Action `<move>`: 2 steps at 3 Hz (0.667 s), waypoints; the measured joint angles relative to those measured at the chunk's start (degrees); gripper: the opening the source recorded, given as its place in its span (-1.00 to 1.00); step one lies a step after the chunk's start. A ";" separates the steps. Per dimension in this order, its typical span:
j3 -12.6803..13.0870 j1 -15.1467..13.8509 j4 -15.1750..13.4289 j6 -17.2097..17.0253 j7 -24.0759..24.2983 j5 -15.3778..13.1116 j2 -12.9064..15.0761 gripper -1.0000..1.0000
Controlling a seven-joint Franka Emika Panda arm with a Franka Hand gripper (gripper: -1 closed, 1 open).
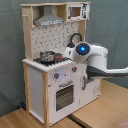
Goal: Play with the kitchen
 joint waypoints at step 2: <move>-1.07 6.48 -8.93 8.66 0.36 -2.79 -0.23 1.00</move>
